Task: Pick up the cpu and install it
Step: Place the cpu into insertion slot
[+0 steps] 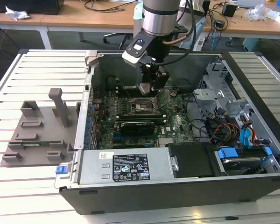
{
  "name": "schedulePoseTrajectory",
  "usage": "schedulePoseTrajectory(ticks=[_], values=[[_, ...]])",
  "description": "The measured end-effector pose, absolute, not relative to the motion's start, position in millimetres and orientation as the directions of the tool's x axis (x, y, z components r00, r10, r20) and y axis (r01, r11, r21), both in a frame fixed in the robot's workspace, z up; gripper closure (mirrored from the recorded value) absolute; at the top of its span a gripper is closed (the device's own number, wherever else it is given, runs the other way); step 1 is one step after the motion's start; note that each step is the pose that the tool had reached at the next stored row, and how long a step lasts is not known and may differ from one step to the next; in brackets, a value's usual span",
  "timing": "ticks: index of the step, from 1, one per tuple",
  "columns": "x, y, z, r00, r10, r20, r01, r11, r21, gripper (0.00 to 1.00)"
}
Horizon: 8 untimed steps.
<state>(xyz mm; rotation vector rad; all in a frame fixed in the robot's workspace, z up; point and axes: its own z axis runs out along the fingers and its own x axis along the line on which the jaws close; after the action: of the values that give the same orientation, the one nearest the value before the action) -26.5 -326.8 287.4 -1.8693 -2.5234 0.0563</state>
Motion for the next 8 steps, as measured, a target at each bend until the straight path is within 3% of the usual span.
schedulePoseTrajectory(ticks=[8], values=[[-26.6,-326.9,278.3,-0.169,0.985,-0.021,0.985,0.169,-0.03,0.45]])
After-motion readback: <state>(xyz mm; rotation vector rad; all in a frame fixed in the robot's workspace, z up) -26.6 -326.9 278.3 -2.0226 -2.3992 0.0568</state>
